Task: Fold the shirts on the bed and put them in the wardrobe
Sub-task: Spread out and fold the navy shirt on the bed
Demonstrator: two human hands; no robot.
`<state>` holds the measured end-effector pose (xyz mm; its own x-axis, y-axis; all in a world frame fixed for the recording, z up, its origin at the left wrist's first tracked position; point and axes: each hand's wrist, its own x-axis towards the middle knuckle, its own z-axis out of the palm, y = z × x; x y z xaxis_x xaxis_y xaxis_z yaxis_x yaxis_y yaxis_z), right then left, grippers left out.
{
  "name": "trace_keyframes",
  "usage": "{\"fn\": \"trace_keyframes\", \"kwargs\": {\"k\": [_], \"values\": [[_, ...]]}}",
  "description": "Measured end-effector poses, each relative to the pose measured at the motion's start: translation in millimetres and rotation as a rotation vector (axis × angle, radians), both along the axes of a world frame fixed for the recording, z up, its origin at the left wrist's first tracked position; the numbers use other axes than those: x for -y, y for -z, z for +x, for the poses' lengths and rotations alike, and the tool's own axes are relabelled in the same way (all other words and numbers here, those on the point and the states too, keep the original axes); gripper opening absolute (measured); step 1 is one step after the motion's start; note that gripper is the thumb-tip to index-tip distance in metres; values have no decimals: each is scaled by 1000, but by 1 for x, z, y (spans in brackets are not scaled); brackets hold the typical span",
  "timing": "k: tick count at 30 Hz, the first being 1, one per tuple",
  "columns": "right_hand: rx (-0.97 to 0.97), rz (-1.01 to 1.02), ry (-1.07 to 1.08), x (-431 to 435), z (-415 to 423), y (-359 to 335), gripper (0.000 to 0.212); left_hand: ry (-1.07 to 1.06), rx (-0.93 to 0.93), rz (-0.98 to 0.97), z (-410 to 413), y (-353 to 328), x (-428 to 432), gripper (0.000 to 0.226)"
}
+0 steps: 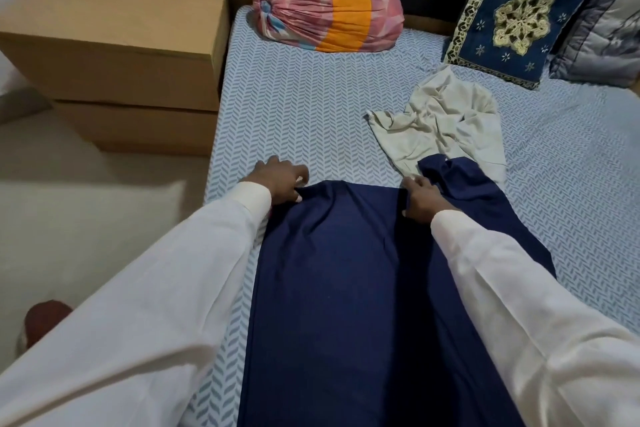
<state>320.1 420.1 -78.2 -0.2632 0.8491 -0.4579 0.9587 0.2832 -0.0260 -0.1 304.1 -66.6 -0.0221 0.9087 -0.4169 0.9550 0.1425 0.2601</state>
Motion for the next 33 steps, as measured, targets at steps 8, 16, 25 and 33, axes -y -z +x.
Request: {"fn": "trace_keyframes", "kwargs": {"k": [8, 16, 25, 33], "values": [[19, 120, -13, 2, -12, -7, 66, -212, 137, 69, -39, -11, -2, 13], [-104, 111, 0, 1, -3, 3, 51, -640, 315, 243, -9, 18, 35, 43], [-454, 166, 34, 94, 2, 6, 68, -677, 456, 4, 22, 12, 128, 57], [-689, 117, -48, 238, 22, 2, 58, -974, 536, 233, 55, 12, 197, 26]]}}
